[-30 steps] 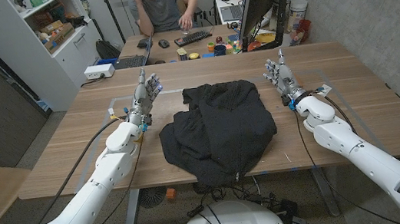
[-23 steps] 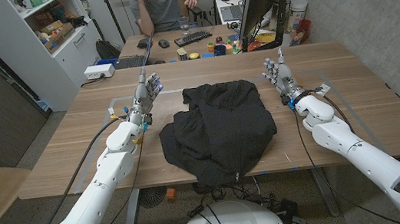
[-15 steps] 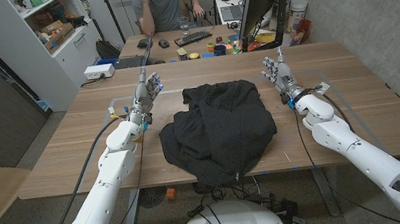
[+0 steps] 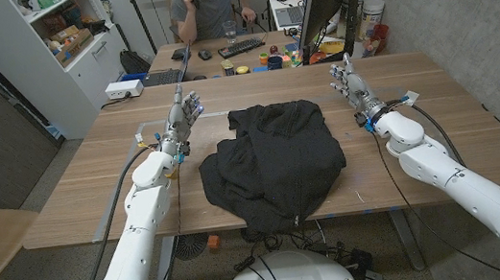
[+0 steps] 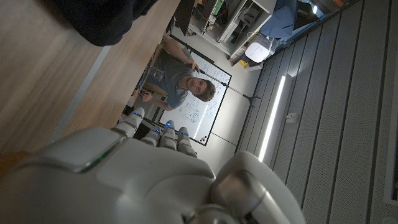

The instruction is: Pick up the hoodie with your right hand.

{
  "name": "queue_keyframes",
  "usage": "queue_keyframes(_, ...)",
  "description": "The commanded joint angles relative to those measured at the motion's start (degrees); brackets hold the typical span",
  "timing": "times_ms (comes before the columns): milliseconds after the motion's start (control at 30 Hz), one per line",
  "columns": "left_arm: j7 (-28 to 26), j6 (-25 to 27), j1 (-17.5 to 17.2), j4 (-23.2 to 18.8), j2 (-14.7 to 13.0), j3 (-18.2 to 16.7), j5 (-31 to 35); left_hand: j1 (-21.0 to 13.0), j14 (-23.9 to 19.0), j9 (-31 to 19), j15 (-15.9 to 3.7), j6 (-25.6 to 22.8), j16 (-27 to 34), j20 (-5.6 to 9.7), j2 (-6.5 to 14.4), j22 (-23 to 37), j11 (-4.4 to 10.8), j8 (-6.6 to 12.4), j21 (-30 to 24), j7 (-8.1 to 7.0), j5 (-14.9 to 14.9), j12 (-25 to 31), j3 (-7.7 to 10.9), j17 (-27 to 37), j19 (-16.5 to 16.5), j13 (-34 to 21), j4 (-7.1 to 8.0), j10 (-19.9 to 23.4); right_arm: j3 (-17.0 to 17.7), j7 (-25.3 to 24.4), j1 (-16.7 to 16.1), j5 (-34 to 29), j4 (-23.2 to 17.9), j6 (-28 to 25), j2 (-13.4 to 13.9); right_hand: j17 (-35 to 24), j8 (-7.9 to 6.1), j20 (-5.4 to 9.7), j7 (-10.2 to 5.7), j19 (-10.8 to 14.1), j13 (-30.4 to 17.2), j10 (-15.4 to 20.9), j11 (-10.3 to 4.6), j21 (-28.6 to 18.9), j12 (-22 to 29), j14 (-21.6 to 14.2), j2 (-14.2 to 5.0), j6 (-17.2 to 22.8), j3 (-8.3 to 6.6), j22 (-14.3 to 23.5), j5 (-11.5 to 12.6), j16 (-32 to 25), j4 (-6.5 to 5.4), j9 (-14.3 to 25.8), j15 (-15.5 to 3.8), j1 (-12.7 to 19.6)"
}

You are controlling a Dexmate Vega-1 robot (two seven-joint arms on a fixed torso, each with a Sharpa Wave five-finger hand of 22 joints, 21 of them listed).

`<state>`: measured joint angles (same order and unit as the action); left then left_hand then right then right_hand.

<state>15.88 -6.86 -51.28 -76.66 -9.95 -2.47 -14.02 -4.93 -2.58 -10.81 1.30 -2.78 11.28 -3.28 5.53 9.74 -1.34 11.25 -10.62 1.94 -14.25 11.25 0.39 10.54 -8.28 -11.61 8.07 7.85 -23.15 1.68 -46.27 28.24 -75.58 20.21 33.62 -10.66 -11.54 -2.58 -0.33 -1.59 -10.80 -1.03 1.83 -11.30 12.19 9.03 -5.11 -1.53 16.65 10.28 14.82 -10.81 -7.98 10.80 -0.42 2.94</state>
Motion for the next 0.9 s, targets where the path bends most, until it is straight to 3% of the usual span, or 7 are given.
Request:
queue_keyframes(33,2.5,1.5,0.3,-0.4,3.3,-3.4,3.8,0.1,-0.1,-0.1,0.20,-0.6,0.3,0.05,1.9,0.2,0.07,0.32,-0.2,0.06,-0.2,0.2,0.14,0.3,-0.1,-0.2,0.39,0.2,-3.3,-7.2,-0.8,-8.7,-6.3,-2.6,6.2,-0.1,-0.26,-0.35,-0.42,0.2,-0.2,0.1,-0.26,0.0,0.4,0.0,0.21,-0.2,0.05,0.2,0.3,0.0,0.31,0.2,-0.49,1.0)
queue_keyframes(533,3.2,1.7,0.7,-0.1,4.4,-5.0,5.3,0.1,-0.2,-0.1,0.23,-0.6,0.4,0.06,1.9,0.2,0.08,0.29,-0.2,0.05,-0.1,0.3,0.21,0.3,0.0,-0.2,0.39,0.3,-11.2,-12.5,0.7,-20.6,-19.7,-8.9,16.8,0.0,-0.43,-0.83,-0.37,0.9,-0.3,1.1,-0.25,-0.3,0.7,-1.1,0.97,0.1,-0.21,0.2,0.3,-0.4,1.50,0.2,-1.21,3.1)
queue_keyframes(900,4.3,1.6,1.3,0.6,4.6,-5.2,5.6,0.2,-0.1,-0.1,0.15,-0.6,0.4,0.09,1.9,0.2,0.00,0.30,-0.2,0.12,-0.1,0.2,0.27,0.3,-0.1,-0.2,0.39,0.2,-17.9,-12.7,5.3,-27.7,-29.1,-10.3,23.7,0.0,-0.43,-1.11,-0.28,1.1,-0.3,1.4,-0.40,-0.3,0.8,-1.4,1.06,0.1,-0.37,0.2,0.3,-0.4,1.92,0.2,-1.23,3.9)
